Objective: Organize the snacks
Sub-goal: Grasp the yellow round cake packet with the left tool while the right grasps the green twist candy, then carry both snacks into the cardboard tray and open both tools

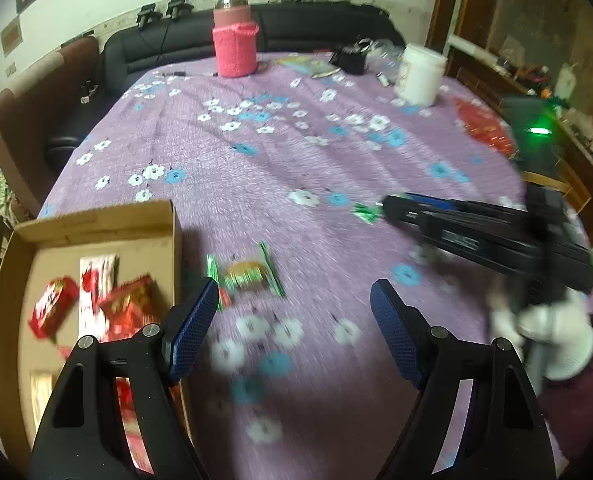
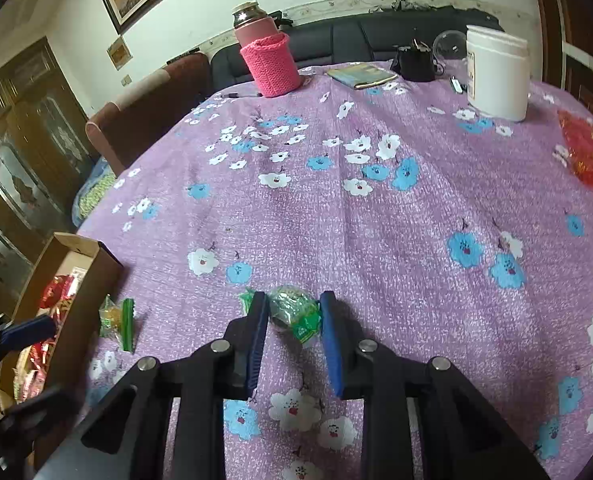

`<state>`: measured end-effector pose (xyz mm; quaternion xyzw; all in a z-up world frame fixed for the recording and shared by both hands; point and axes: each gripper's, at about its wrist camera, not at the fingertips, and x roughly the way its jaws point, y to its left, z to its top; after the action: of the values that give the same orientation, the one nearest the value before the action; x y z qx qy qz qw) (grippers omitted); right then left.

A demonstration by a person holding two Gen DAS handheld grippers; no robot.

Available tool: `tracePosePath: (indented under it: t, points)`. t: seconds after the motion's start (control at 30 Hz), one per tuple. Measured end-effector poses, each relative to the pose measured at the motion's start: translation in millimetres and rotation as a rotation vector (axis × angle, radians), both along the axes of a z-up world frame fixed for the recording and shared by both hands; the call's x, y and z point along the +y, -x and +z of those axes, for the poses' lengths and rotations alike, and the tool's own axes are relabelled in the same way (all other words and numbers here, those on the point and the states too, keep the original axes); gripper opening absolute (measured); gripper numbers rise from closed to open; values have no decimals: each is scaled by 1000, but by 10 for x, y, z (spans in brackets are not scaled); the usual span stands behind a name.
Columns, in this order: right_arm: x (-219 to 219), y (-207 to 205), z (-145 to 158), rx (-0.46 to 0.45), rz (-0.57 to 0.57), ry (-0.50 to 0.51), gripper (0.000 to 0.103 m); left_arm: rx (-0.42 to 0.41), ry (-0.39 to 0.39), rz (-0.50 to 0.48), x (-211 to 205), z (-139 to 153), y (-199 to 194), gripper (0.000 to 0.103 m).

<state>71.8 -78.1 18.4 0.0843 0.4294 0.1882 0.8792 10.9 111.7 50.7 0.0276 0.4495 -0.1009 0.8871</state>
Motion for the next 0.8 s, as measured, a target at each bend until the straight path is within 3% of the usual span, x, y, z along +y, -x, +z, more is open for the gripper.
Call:
tracePosePath:
  t: [0.27, 0.33, 0.37, 0.43, 0.8]
  points:
    - [-60, 3, -2, 21, 12, -55, 29, 119, -90, 45, -19, -331, -380, 78]
    - [-72, 4, 1, 26, 13, -60, 29, 136, -114, 37, -70, -361, -379, 36]
    - [-80, 4, 3, 28, 12, -63, 29, 133, -87, 27, -75, -345, -360, 33]
    - [-98, 8, 13, 29, 10, -67, 29, 123, -79, 25, -84, -306, -313, 29]
    - [-157, 108, 202, -18, 25, -137, 28, 69, 89, 62, 148, 19, 152, 29]
